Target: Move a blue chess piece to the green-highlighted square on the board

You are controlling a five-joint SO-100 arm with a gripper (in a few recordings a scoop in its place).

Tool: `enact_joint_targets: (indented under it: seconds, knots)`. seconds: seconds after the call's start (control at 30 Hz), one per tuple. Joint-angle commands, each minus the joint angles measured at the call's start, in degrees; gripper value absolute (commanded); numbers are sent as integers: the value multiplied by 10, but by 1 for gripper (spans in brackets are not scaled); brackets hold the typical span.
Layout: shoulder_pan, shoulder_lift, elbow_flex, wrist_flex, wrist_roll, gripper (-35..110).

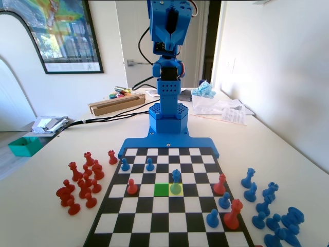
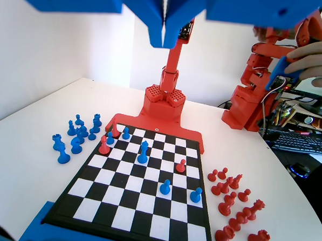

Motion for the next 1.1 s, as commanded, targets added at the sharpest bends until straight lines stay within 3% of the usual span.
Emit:
enact_joint_targets:
  seconds: [0.0,0.37,0.67,1.07]
  knots:
    - [7,2,4,-11,-2,3]
    - [-8,-33,-43,-14,22,1]
    - [-8,-242,-225,58,76,1]
    - [9,-467,-265,2,219,6]
